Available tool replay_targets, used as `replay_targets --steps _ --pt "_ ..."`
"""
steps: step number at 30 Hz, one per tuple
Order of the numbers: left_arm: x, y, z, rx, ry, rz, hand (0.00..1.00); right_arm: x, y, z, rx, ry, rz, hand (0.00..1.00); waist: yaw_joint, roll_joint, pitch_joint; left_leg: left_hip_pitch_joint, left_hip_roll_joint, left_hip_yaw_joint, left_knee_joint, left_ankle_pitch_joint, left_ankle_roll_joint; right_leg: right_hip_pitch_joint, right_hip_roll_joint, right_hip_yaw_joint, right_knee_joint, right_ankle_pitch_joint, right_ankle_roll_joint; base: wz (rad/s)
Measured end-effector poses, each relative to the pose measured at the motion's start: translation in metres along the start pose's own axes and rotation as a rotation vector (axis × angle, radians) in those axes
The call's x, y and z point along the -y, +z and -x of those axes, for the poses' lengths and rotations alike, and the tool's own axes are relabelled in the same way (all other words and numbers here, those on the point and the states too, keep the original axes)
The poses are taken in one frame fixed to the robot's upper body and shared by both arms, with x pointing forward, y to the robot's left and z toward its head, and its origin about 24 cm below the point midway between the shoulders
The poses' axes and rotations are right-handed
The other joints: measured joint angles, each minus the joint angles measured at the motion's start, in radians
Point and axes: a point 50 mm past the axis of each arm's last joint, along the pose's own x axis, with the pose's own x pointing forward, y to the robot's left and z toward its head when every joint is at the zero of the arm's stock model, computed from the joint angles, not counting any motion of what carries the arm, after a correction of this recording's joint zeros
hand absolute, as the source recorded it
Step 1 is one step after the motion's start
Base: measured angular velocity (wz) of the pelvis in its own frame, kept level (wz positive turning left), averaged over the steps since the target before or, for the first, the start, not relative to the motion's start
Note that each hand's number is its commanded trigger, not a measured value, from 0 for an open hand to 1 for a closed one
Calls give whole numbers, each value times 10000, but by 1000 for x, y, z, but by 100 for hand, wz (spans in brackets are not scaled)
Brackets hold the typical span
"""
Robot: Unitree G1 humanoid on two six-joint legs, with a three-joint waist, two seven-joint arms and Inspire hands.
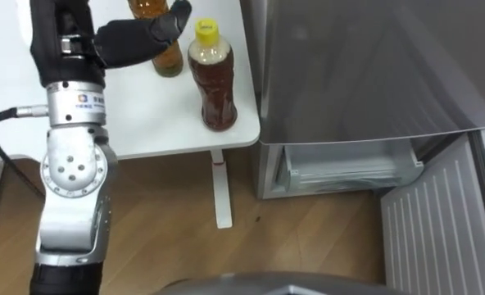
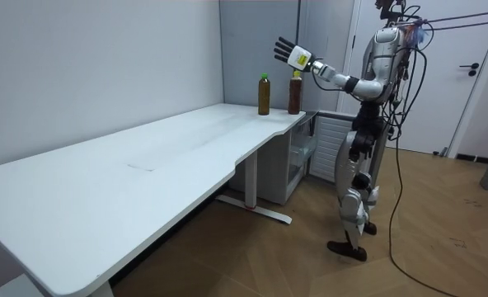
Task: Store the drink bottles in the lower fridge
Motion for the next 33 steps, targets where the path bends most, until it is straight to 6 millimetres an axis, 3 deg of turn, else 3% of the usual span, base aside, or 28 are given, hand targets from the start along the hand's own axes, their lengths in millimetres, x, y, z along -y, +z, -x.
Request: replay_targets --steps 6,12,33 --pt "9 -1 1 -90 -1111 98 0 0 1 0 33 86 22 0 -84 60 -30 -62 22 25 28 0 0 -78 26 81 32 29 -27 -1" --pt "13 -1 1 -102 -1814 119 0 1 0 0 -16 57 21 0 -100 110 -11 -55 33 27 14 0 0 -87 35 90 33 39 -37 0" --pt "23 -3 3 -252 -2853 244 0 2 1 0 -31 20 162 0 -103 140 11 -32 30 38 -31 3 -4 -64 38 113 17 38 -37 0"
